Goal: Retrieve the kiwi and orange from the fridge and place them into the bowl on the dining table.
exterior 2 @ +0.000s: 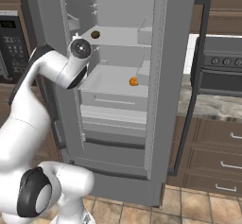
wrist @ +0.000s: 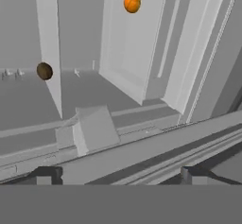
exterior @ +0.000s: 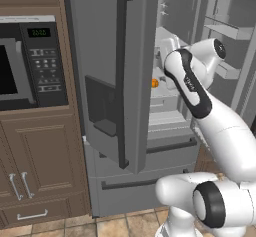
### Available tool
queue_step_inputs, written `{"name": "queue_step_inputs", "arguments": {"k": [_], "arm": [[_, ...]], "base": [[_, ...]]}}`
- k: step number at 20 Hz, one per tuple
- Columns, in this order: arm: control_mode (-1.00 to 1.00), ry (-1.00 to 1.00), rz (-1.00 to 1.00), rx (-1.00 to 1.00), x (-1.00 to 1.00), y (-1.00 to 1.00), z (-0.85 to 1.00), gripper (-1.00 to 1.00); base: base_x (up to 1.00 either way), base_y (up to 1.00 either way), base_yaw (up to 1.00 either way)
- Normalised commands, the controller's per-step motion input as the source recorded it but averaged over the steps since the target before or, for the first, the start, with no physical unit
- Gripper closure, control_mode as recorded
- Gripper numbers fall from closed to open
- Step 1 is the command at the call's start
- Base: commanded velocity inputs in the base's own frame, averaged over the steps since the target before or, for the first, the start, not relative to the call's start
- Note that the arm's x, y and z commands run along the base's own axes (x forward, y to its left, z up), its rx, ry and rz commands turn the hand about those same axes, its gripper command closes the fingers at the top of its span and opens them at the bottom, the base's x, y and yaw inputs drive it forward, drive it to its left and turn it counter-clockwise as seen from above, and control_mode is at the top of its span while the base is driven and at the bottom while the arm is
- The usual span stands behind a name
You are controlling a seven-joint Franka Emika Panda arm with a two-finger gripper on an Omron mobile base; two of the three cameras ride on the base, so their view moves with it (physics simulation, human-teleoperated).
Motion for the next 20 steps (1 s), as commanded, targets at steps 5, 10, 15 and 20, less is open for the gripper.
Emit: {"name": "queue_step_inputs", "arguments": {"k": [5,10,15,20], "arm": [[-1.00,-0.04,0.03,-0.05,0.29,0.20,0.00,-1.00],[-1.00,-0.02,0.14,-0.06,-0.01,0.65,0.01,-1.00],[-1.00,0.00,0.18,-0.04,-0.09,0.89,0.00,-1.00],[-1.00,0.00,0.22,-0.03,-0.51,1.00,0.01,-1.00]], "base": [[0.00,0.00,0.00],[0.00,0.00,0.00],[0.00,0.00,0.00],[0.00,0.00,0.00]]}}
